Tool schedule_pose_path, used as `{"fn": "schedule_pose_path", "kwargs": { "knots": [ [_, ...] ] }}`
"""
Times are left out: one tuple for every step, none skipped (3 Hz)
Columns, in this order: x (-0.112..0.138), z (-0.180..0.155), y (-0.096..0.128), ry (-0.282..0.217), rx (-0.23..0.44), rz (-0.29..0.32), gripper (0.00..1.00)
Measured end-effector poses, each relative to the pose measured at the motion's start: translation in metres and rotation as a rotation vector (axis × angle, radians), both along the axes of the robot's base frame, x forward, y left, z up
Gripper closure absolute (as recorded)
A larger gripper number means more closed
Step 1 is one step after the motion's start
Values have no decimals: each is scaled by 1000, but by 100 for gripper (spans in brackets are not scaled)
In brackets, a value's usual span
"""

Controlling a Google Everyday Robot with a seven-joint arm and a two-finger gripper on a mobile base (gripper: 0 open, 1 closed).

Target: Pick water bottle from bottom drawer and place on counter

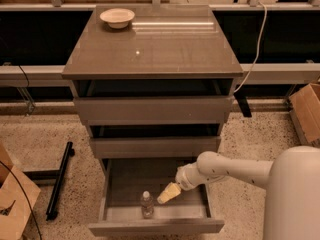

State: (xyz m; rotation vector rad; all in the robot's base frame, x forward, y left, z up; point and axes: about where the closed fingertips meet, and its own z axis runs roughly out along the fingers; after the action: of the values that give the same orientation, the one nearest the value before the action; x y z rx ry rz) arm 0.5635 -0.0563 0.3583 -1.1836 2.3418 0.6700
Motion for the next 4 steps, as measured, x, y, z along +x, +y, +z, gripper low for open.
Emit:
{"fn": "schedule_pose_path", "kwargs": {
  "knots": [
    [4, -50, 23, 62, 66, 17, 0],
    [2, -87, 43, 113, 124, 32, 0],
    [-4, -111, 67, 156, 203, 40, 0],
    [-16, -131, 110, 216, 302, 86, 1]
  ]
}}
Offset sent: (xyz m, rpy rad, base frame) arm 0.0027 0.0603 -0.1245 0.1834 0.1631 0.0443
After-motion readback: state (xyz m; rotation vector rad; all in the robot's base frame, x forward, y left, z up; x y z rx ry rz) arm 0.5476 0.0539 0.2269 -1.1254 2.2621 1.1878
